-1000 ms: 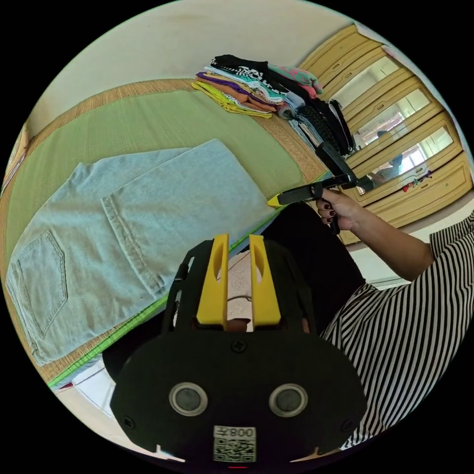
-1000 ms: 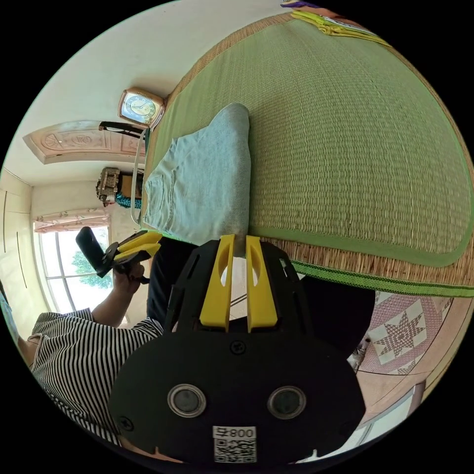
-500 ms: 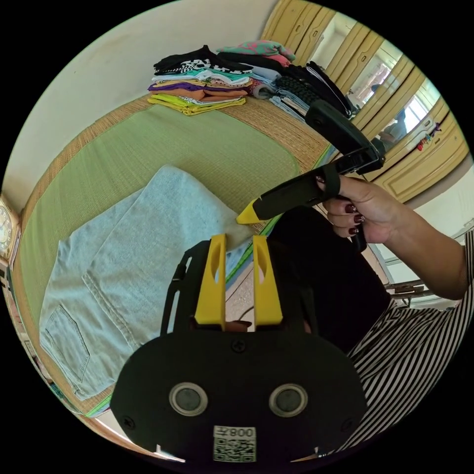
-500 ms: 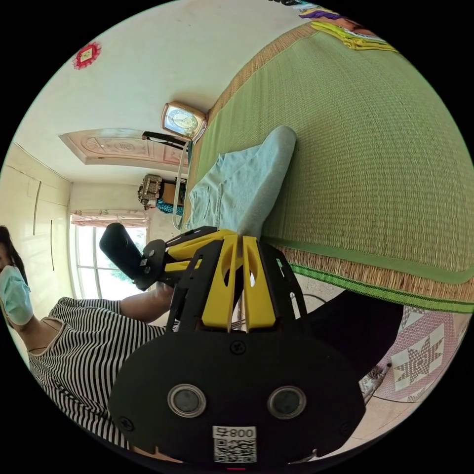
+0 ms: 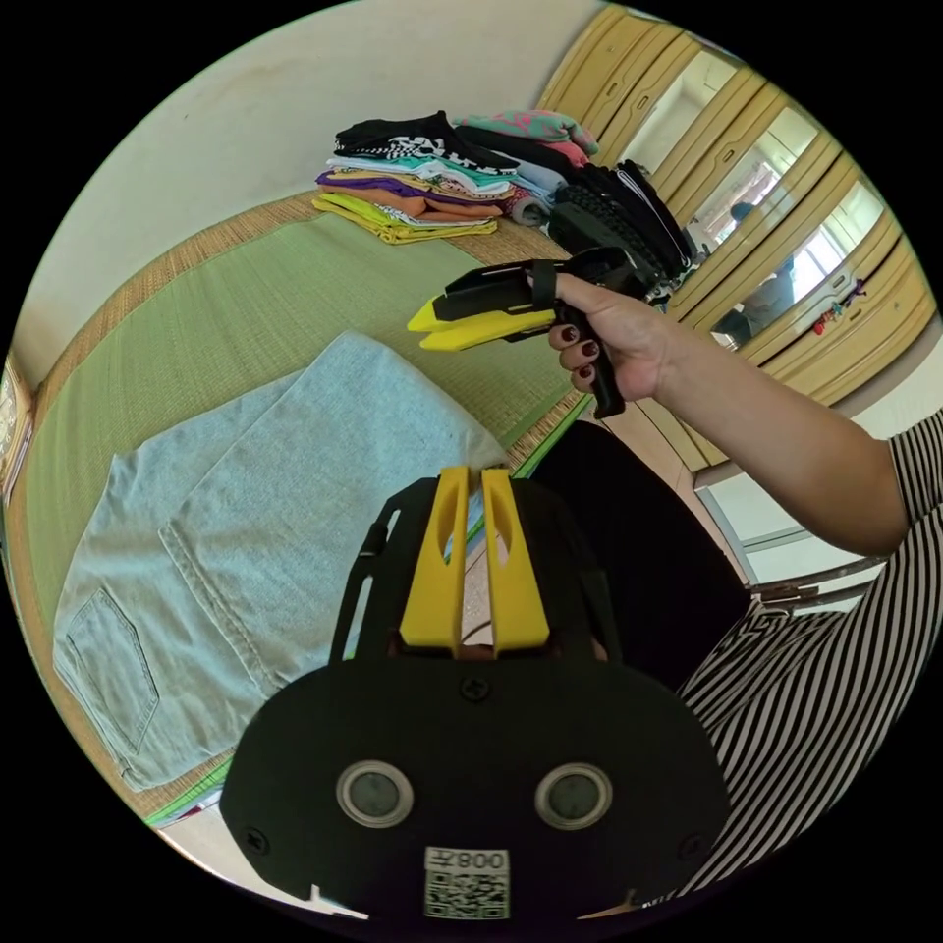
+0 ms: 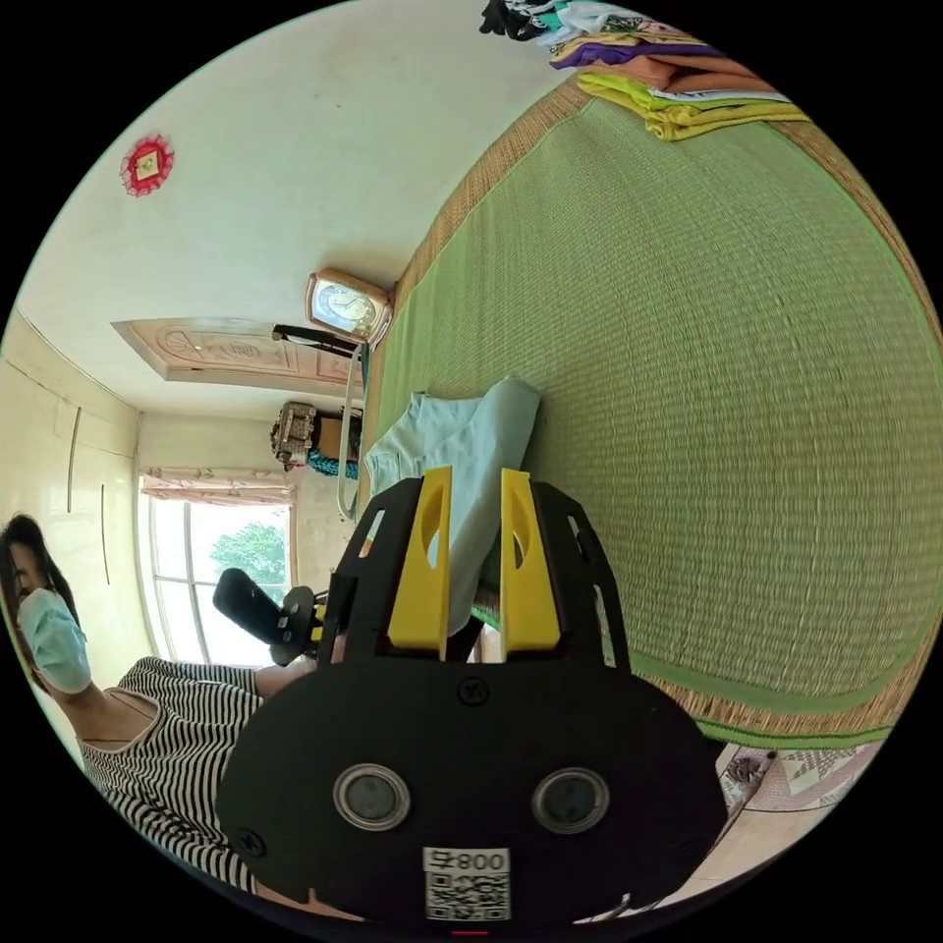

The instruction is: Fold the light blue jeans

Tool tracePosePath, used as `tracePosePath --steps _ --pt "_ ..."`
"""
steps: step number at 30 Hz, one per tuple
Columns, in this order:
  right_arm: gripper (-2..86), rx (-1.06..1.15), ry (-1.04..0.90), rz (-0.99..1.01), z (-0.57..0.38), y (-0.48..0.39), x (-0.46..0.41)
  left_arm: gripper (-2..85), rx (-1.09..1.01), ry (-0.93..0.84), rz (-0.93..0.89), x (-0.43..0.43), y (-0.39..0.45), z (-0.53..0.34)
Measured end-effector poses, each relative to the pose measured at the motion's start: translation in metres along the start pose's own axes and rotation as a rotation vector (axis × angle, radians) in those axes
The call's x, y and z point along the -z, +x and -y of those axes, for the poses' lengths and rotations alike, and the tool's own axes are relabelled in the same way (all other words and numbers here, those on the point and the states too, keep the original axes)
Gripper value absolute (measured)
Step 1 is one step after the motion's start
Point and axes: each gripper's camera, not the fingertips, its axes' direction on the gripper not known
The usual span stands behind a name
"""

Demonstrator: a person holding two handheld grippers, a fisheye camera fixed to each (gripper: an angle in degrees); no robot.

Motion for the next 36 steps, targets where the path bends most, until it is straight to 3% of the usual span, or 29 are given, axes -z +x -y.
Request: tracePosePath --steps 12,21,29,36 --pt "7.5 -0.079 -0.084 0.016 0.057 0.027 -0.055 2.4 -0.005 0.029 -0.058 0.031 -0.031 -0.043" --pt "3.6 -0.024 -0.011 0.121 0.049 0.003 -0.068 2.3 0.005 0.116 -0.099 0.091 -0.072 -0.104" --pt "3.1 0.110 0.041 0.242 0.041 -0.071 -0.110 2.2 0.145 0.360 -0.138 0.194 -0.141 -0.209" --pt "2.8 0.275 -0.017 0.278 0.058 -0.164 -0.215 2.2 0.289 0.580 -0.150 0.271 -0.213 -0.313"
